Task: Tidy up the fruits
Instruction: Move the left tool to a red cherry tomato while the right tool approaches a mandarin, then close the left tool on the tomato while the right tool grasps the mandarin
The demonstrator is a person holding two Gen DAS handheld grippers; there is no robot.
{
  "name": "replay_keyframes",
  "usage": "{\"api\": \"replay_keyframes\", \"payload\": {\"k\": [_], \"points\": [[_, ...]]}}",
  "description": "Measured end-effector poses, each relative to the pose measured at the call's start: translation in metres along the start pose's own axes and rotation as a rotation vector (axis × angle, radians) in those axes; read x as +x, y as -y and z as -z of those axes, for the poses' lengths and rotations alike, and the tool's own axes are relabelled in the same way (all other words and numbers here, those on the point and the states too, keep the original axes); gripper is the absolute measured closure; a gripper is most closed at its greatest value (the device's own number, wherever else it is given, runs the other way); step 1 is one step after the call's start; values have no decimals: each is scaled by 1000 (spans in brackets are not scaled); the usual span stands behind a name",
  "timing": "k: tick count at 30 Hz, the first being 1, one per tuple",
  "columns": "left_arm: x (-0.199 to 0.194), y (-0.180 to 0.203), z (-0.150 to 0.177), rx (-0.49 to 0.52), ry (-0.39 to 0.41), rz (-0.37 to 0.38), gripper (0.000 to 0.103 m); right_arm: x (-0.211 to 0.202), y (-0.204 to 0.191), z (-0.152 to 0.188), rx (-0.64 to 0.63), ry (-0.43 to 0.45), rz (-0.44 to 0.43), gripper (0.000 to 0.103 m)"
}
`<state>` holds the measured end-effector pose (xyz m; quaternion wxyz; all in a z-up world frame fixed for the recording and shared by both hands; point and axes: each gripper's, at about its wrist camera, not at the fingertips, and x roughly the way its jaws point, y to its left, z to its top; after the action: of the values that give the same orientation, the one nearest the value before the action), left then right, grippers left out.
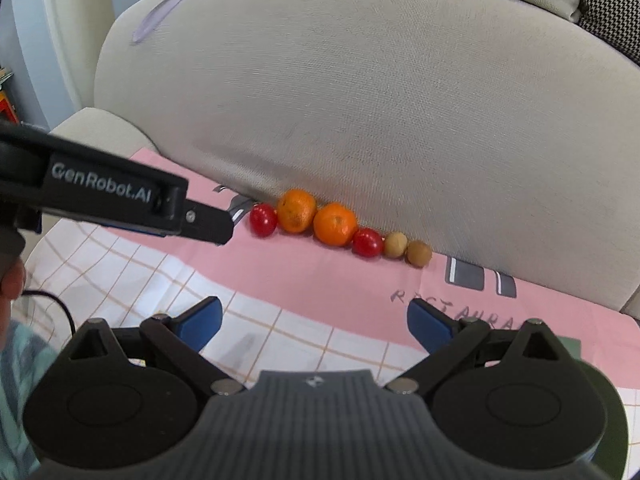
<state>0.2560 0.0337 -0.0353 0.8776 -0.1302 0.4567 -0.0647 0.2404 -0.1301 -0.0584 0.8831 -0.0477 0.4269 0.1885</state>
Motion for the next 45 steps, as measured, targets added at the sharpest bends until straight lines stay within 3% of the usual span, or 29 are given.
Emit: {"api": "replay_keyframes", "payload": {"k": [16,23,35,45], "points": [[58,-14,-12,-48,-47,5,37,65,1,-18,-21,-23,21,23],[81,-28,-25,-53,-38,-9,44,94,-6,-31,-117,-14,36,36],[111,-40,-37,-44,-61,-17,57,138,-23,-43,-327,21,98,47],[124,-37,-37,-15,-78,-16,64,161,-20,-45,-338,-1,103,53]]}}
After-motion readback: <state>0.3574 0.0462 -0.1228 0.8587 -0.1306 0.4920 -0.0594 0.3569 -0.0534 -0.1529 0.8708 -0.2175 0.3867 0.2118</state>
